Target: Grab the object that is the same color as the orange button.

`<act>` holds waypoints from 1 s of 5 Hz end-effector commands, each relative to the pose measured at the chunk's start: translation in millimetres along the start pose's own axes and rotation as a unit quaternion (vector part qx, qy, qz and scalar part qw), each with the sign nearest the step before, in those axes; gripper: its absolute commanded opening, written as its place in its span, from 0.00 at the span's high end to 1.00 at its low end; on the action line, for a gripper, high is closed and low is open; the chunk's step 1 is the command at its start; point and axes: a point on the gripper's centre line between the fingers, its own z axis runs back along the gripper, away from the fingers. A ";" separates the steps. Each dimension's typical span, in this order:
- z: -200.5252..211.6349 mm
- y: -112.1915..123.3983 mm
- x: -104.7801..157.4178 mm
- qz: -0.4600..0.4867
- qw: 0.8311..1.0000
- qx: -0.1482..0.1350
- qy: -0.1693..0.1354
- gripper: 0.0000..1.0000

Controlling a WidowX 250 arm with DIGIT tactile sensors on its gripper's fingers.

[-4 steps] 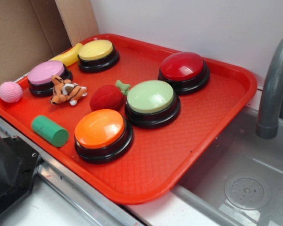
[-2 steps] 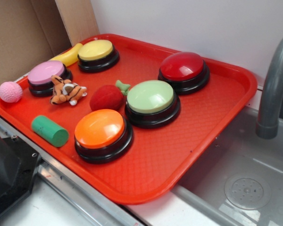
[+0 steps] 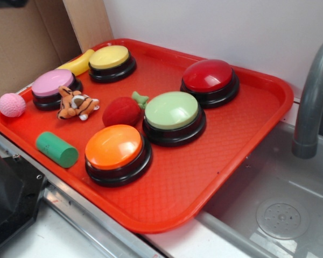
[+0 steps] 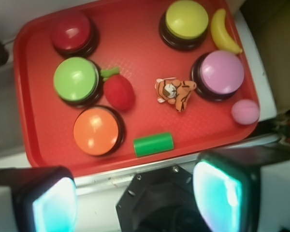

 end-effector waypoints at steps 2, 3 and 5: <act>-73.0 31.2 42.6 0.273 0.960 0.057 -0.038 0.00; -98.3 42.0 49.2 0.340 0.937 0.072 -0.046 0.00; -147.9 60.5 59.6 0.418 0.903 0.092 -0.027 0.00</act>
